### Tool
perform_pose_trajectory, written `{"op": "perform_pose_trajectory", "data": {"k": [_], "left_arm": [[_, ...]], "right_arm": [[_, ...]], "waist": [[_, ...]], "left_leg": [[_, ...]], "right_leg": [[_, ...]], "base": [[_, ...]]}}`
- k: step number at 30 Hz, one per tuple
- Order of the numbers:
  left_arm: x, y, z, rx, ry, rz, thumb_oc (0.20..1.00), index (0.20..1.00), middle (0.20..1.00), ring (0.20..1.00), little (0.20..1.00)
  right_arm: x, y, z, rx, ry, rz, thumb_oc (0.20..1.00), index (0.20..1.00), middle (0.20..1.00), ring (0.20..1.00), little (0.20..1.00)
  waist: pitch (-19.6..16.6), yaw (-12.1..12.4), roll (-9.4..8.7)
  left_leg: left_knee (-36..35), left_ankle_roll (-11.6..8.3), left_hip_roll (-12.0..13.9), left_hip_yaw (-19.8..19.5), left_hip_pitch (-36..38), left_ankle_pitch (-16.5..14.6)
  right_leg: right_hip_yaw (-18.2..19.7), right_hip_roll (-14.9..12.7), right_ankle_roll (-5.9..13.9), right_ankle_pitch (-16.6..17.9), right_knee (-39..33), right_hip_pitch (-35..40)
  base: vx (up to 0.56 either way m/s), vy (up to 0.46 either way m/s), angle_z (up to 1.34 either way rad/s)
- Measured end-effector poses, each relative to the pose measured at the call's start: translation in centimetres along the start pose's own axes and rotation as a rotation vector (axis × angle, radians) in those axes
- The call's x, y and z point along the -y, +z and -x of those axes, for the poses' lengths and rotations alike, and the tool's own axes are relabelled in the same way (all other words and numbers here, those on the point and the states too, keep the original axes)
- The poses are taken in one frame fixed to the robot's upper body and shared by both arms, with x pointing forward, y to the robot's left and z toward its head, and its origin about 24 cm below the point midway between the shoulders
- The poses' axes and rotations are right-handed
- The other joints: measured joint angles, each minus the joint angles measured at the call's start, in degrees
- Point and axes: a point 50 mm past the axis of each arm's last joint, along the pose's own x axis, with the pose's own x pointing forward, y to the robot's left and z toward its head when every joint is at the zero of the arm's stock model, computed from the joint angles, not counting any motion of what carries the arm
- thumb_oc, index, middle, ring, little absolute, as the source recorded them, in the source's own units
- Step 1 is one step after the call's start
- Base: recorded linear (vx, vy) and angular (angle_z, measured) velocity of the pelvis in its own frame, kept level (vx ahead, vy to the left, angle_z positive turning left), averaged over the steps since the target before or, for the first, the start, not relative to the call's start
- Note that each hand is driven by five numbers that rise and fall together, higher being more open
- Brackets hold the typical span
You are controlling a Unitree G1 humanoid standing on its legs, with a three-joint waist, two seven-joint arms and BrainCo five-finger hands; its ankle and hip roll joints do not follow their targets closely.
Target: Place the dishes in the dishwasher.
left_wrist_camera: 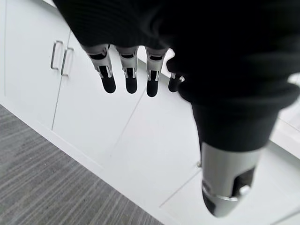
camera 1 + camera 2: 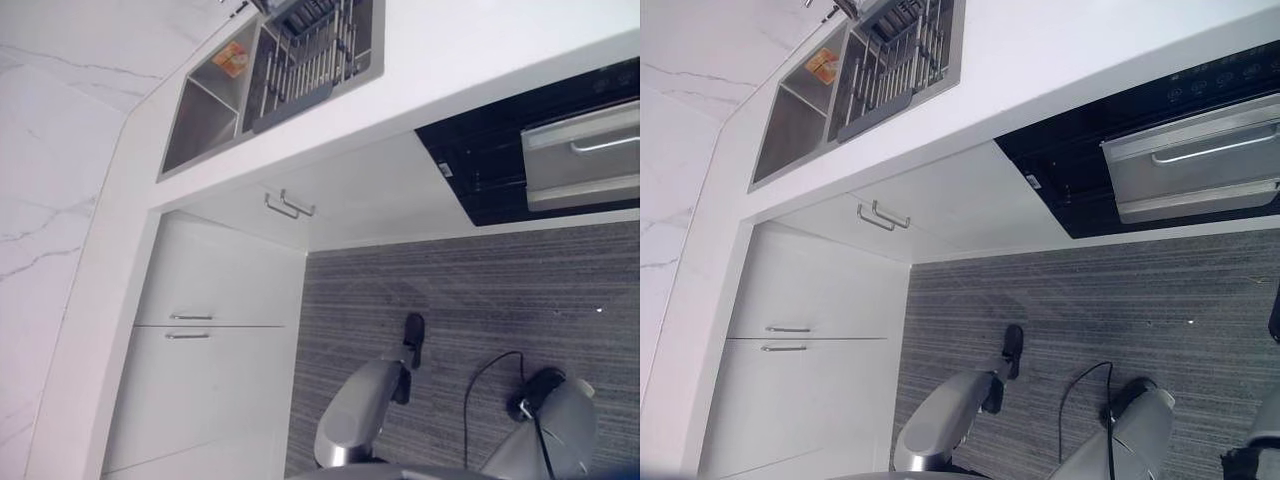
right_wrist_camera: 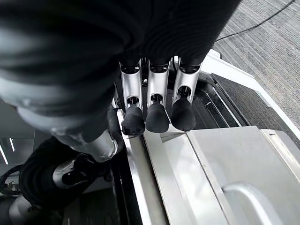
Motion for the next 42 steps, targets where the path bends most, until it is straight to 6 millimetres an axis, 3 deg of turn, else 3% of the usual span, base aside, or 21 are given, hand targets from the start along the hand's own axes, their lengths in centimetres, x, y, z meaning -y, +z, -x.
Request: {"op": "perform_pose_trajectory", "data": {"k": [6,9,11,13,16,18,19,22,24,25,26,27,28,30,32,34,37,38,40,41,42], "left_arm": [[4.3,4.7,-1.0,0.181,-0.15,-0.041,1.0,1.0,1.0,1.0,1.0],[6.2,6.8,-1.1,0.257,-0.19,-0.023,1.0,1.0,1.0,1.0,1.0],[10.2,9.7,0.3,0.4,-0.294,-0.011,1.0,1.0,1.0,1.0,1.0],[13.2,15.0,0.5,0.549,-0.353,0.071,1.0,1.0,1.0,1.0,1.0],[13.6,18.6,0.4,0.61,-0.331,0.154,1.0,1.0,1.0,1.0,1.0],[14.5,18.1,0.6,0.581,-0.348,0.199,1.0,1.0,1.0,1.0,1.0],[14.7,15.9,0.1,0.498,-0.354,0.18,1.0,1.0,1.0,1.0,1.0],[14.8,14.4,-0.4,0.434,-0.392,0.166,1.0,1.0,1.0,1.0,1.0],[14.0,13.0,-1.1,0.378,-0.364,0.122,1.0,1.0,1.0,1.0,1.0],[13.5,12.2,-1.4,0.357,-0.35,0.068,1.0,1.0,1.0,1.0,1.0],[13.0,11.2,-1.6,0.327,-0.329,0.03,1.0,1.0,1.0,1.0,1.0],[12.6,9.4,-2.0,0.263,-0.317,-0.02,1.0,1.0,1.0,1.0,1.0],[12.0,8.3,-2.1,0.227,-0.312,-0.075,1.0,1.0,1.0,1.0,1.0],[11.3,8.1,-2.6,0.197,-0.29,-0.104,1.0,1.0,1.0,1.0,1.0],[11.5,9.5,-3.0,0.207,-0.285,-0.082,1.0,1.0,1.0,1.0,1.0],[11.4,9.8,-2.8,0.229,-0.296,-0.067,1.0,1.0,1.0,1.0,1.0],[11.8,5.2,-1.6,0.126,-0.321,-0.023,1.0,1.0,1.0,1.0,1.0],[12.1,4.1,-1.3,0.1,-0.323,0.005,1.0,1.0,1.0,1.0,1.0],[13.7,5.8,-1.3,0.14,-0.374,0.014,1.0,1.0,1.0,1.0,1.0],[15.9,7.6,-1.2,0.188,-0.448,-0.002,1.0,1.0,1.0,1.0,1.0],[16.6,8.4,-0.9,0.216,-0.484,-0.001,1.0,1.0,1.0,1.0,1.0]], "right_arm": [[-1.6,-4.8,0.4,-0.01,0.044,0.03,0.2,0.2,0.2,0.2,0.2],[-2.1,-5.5,0.7,0.003,0.031,0.004,0.2,0.2,0.2,0.2,0.2],[-8.7,-10.7,7.3,0.152,0.351,-0.101,0.2,0.2,0.2,0.2,0.2],[-11.7,-15.0,10.3,0.03,0.447,-0.15,0.2,0.2,0.2,0.2,0.2],[-11.3,-18.4,11.3,-0.078,0.392,-0.182,0.2,0.2,0.2,0.2,0.2],[-11.0,-21.5,15.0,-0.126,0.424,-0.241,0.2,0.2,0.2,0.2,0.2],[-12.0,-24.0,17.6,-0.217,0.466,-0.255,0.2,0.2,0.2,0.2,0.2],[-11.5,-27.6,19.9,-0.327,0.478,-0.251,0.2,0.2,0.2,0.2,0.2],[-11.1,-31.7,22.5,-0.497,0.543,-0.224,0.256,0.256,0.256,0.256,0.256],[-10.7,-33.9,24.1,-0.596,0.53,-0.228,0.473,0.473,0.473,0.473,0.473],[-10.5,-35.2,25.5,-0.658,0.533,-0.238,0.564,0.564,0.564,0.564,0.564],[-10.1,-36.8,27.4,-0.741,0.544,-0.233,0.925,0.925,0.925,0.925,0.925],[-9.1,-38.3,29.9,-0.823,0.584,-0.204,1.0,1.0,1.0,1.0,1.0],[-8.1,-39.9,32.1,-0.911,0.605,-0.176,1.0,1.0,1.0,1.0,1.0],[-7.7,-40.6,33.1,-0.961,0.615,-0.165,1.0,1.0,1.0,1.0,1.0],[-7.8,-40.7,33.5,-0.967,0.653,-0.154,1.0,1.0,1.0,1.0,1.0],[-8.2,-40.1,32.6,-0.92,0.716,-0.127,1.0,1.0,1.0,1.0,1.0],[-8.2,-39.5,31.8,-0.878,0.751,-0.1,1.0,1.0,1.0,1.0,1.0],[-9.0,-38.4,31.3,-0.814,0.799,-0.103,1.0,1.0,1.0,1.0,1.0],[-8.6,-38.4,30.8,-0.808,0.794,-0.085,1.0,1.0,1.0,1.0,1.0],[-8.9,-38.1,30.1,-0.793,0.792,-0.085,1.0,1.0,1.0,1.0,1.0]], "waist": [[2.78,-1.25,-3.67],[3.79,-2.88,-5.7],[4.65,-3.65,-6.93],[5.6,-4.39,-10.29],[5.46,-6.17,-16.32],[5.03,-5.19,-18.68],[3.82,-5.42,-20.92],[1.93,-6.1,-23.97],[-0.86,-6.11,-26.25],[-4.05,-6.74,-27.95],[-5.23,-7.24,-28.32],[-7.41,-8.09,-27.29],[-10.85,-9.61,-26.31],[-13.9,-12.11,-25.66],[-14.46,-14.63,-24.69],[-15.39,-14.76,-26.29],[-17.44,-11.98,-20.55],[-17.2,-11.81,-19.95],[-16.39,-11.67,-23.68],[-15.91,-11.98,-24.4],[-15.85,-12.06,-23.98]], "left_leg": [[-1.86,-0.71,3.35,-1.54,1.53,0.84],[-0.99,-0.56,1.7,-1.53,2.1,1.36],[-0.45,-0.75,6.19,-1.39,1.46,0.84],[-4.02,0.72,6.94,0.7,4.37,1.33],[-3.55,1.47,7.01,1.63,4.58,1.56],[-4.51,2.39,6.88,1.6,7.81,0.73],[-6.16,3.12,6.15,2.69,10.01,-0.32],[-5.94,4.26,3.81,4.82,12.07,-1.14],[-3.3,5.73,2.57,5.65,14.49,-5.07],[-1.8,6.01,2.13,6.28,15.25,-6.53],[-0.75,6.8,2.16,6.38,16.78,-8.26],[-1.64,7.05,3.15,6.08,19.39,-8.92],[-4.72,8.02,3.52,5.67,22.1,-8.29],[-7.35,9.23,3.86,3.5,24.42,-6.93],[-9.39,8.99,4.29,-0.19,24.54,-5.53],[-10.4,7.72,1.11,-2.82,26.53,-5.88],[-9.99,5.21,4.99,-3.13,27.25,-5.41],[-7.71,3.21,5.19,-1.37,25.92,-4.08],[-1.75,-1.21,4.11,6.44,19.96,1.27],[2.59,1.75,6.24,14.59,18.33,-1.0],[2.22,1.82,7.27,15.4,20.14,-1.85]], "right_leg": [[-4.52,5.06,-0.11,3.18,-7.44,6.12],[-3.59,4.43,1.05,4.62,-8.56,6.19],[-6.34,12.4,0.63,10.85,-21.56,12.7],[-6.16,16.21,1.26,14.64,-28.83,15.28],[-6.07,18.22,2.37,19.71,-36.56,18.89],[-5.99,20.17,4.02,23.12,-45.29,25.3],[-5.49,20.33,4.23,24.44,-49.7,28.56],[-2.9,19.33,5.59,28.61,-54.53,31.35],[-2.46,17.85,7.0,28.33,-54.93,35.22],[-1.53,17.33,7.61,27.66,-54.15,35.33],[-0.81,16.82,7.85,27.42,-51.82,36.63],[1.21,16.82,7.99,27.77,-47.28,36.58],[5.34,16.72,8.14,27.71,-42.38,34.33],[12.05,19.72,9.24,25.03,-45.05,34.77],[16.08,23.35,9.53,24.62,-56.11,35.76],[15.9,21.64,8.02,27.99,-57.37,38.27],[12.38,25.44,4.1,26.13,-57.41,40.28],[10.74,25.76,3.45,25.31,-57.45,40.82],[5.79,23.23,1.49,25.67,-57.44,40.5],[2.96,23.17,0.85,23.97,-57.44,40.69],[2.66,23.63,1.29,23.95,-57.43,40.52]], "base": [[-0.03,0.012,-0.02],[-0.09,-0.02,-0.05],[-0.07,-0.047,-0.41],[-0.07,-0.045,-0.61],[-0.03,-0.048,-0.11],[0.08,0.1,0.02],[0.07,0.161,-0.21],[0.1,0.263,-0.19],[0.24,0.205,-0.16],[0.28,0.186,-0.24],[0.22,0.113,-0.17],[0.29,0.032,-0.05],[0.33,-0.037,0.05],[0.32,-0.138,0.48],[0.2,-0.231,0.96],[0.1,-0.311,0.91],[0.03,-0.19,0.55],[-0.15,-0.09,0.62],[-0.11,0.007,1.13],[-0.01,0.122,1.24],[0.0,0.136,0.76]]}}
